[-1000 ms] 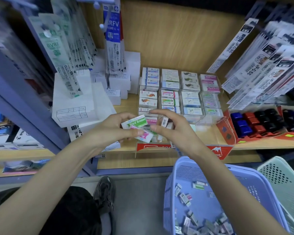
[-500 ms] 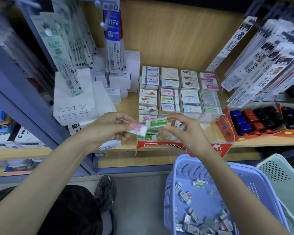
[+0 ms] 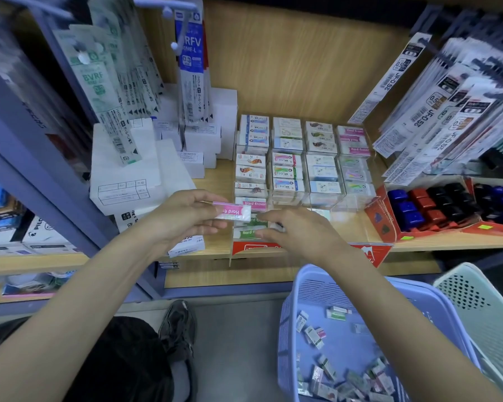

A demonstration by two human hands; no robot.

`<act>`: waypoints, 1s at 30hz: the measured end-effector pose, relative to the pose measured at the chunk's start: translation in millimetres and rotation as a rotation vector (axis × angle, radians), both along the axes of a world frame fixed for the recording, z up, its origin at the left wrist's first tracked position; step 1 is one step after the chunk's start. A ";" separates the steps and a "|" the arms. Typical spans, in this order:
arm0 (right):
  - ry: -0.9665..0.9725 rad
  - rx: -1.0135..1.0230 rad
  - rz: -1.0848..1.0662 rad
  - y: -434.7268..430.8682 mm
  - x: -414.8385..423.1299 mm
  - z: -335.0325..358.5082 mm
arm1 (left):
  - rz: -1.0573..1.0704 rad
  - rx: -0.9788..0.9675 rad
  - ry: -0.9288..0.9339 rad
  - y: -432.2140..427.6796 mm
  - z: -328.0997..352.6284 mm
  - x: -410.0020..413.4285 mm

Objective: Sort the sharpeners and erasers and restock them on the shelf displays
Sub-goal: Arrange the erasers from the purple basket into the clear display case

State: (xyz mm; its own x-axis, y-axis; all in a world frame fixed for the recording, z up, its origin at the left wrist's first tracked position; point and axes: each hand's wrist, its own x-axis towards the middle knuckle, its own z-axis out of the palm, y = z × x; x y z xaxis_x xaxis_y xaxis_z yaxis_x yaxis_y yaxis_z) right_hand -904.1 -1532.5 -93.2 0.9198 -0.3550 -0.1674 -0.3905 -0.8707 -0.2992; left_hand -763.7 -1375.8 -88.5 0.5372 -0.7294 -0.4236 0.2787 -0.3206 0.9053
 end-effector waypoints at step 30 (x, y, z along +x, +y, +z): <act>-0.337 0.712 -0.062 17.2 -14.1 4.5 | -0.217 0.102 -0.252 -21.3 9.4 -21.9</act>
